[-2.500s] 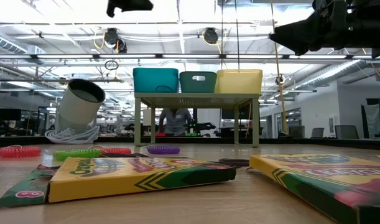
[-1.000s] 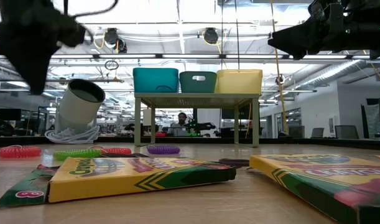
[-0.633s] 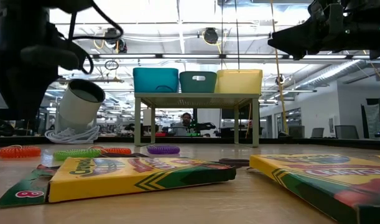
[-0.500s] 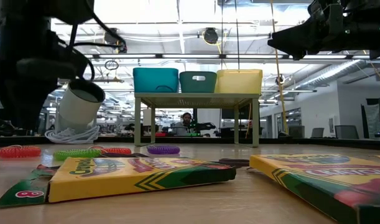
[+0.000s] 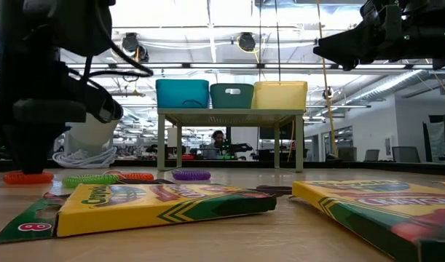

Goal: Pick & Place Office Desk Supplies
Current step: Put the left orange spring keychain into the green bin on the shelf

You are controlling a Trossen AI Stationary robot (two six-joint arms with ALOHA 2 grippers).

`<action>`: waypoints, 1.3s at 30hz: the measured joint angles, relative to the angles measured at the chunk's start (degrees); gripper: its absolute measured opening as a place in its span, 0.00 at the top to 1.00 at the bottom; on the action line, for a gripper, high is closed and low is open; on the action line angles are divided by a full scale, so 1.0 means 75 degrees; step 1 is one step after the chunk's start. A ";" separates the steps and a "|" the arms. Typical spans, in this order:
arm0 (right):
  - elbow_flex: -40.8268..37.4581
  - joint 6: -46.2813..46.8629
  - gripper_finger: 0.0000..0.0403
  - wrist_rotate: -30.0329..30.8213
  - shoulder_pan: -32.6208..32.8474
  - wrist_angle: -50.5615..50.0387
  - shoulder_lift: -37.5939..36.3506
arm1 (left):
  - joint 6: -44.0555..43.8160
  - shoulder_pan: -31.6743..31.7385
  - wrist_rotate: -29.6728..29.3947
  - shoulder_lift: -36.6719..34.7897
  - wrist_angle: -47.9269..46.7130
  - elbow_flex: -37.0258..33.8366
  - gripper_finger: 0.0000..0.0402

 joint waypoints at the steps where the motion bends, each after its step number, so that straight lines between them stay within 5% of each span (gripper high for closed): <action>1: 0.0000 0.0002 0.52 0.0000 0.0000 0.0002 0.0000 | -0.0029 0.0000 0.0077 -0.0029 0.0162 -0.0108 0.60; 12: 0.0000 0.0002 0.52 0.0002 0.0000 0.0006 0.0000 | 0.0240 0.0081 0.0288 -0.0088 0.1010 -0.0543 0.73; 21: 0.0000 0.0021 0.52 0.0006 0.0000 0.0008 0.0000 | 0.0902 0.0490 0.0403 -0.0664 0.1397 -0.0624 0.96; 28: 0.0000 0.0022 0.52 0.0009 0.0000 0.0041 0.0000 | 0.1446 0.0667 -0.1061 -0.1845 0.2109 -0.0610 0.96; 35: 0.0000 0.0103 0.52 -0.0015 0.0003 0.0173 0.0075 | 0.4293 0.0773 -0.3196 -0.2546 0.4762 -0.0595 0.98; 39: 0.0000 0.0232 0.52 -0.0017 0.0006 0.0383 0.0259 | 0.6835 0.1089 -0.3538 -0.2555 0.7032 -0.0592 0.95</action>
